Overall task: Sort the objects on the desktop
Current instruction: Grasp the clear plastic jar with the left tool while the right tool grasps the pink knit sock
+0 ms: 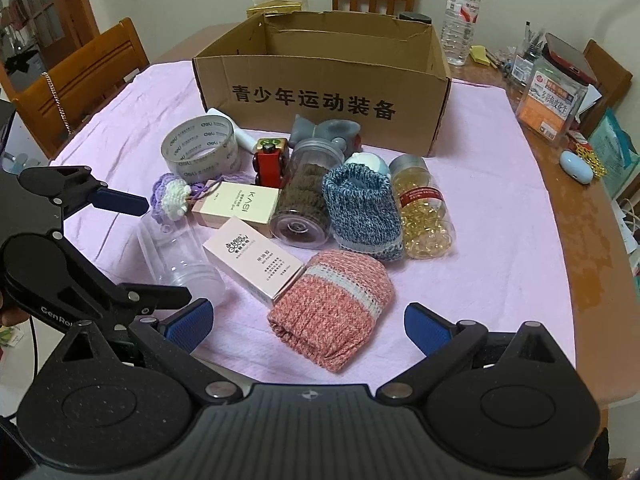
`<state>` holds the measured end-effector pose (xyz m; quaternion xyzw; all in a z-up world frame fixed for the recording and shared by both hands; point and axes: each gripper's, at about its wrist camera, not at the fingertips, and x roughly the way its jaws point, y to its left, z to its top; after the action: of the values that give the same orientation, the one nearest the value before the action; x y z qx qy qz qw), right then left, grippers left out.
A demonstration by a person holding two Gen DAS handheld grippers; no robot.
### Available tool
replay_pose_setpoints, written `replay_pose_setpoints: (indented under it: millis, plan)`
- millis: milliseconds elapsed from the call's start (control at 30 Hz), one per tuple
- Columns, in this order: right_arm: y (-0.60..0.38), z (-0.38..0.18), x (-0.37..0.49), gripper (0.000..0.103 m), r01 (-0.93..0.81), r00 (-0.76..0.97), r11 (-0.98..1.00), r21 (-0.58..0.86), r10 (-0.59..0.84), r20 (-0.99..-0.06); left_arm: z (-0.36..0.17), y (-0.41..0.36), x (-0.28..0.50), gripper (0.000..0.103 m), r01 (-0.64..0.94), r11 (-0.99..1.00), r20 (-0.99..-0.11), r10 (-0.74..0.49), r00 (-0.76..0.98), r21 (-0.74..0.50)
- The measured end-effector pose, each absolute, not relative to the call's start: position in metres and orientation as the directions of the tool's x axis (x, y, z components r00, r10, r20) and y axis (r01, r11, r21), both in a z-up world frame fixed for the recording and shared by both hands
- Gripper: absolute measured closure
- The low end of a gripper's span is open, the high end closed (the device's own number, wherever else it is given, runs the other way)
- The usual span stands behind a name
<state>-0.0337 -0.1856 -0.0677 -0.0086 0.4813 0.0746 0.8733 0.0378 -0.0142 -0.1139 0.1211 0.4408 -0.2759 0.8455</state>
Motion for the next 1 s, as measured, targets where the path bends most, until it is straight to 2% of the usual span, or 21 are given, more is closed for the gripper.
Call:
replay_pose_setpoints:
  millis: [233,467,600,1000]
  plan:
    - [-0.185,-0.073,-0.033,0.0,-0.157,0.526,0.987,0.015,0.096,-0.845,-0.12,-0.015,0.041,0.001,0.563,0.826,-0.812,-0.352,0.465,-0.035]
    - [-0.192,-0.092,-0.017,0.0,-0.212,0.494,0.976,0.041,0.143,-0.858,-0.124,-0.015,0.041,0.004,0.526,0.849,-0.824,-0.327,0.463,-0.042]
    - [-0.195,-0.104,-0.007,0.0,-0.228,0.477,0.972,0.051,0.157,-0.865,-0.124,-0.019,0.041,0.012,0.523,0.851,-0.831,-0.323,0.453,-0.045]
    - [-0.202,-0.124,0.015,0.0,-0.351,0.452,0.935,0.053,0.218,-0.865,-0.122,-0.019,0.041,0.012,0.5,0.864,-0.838,-0.315,0.446,-0.058]
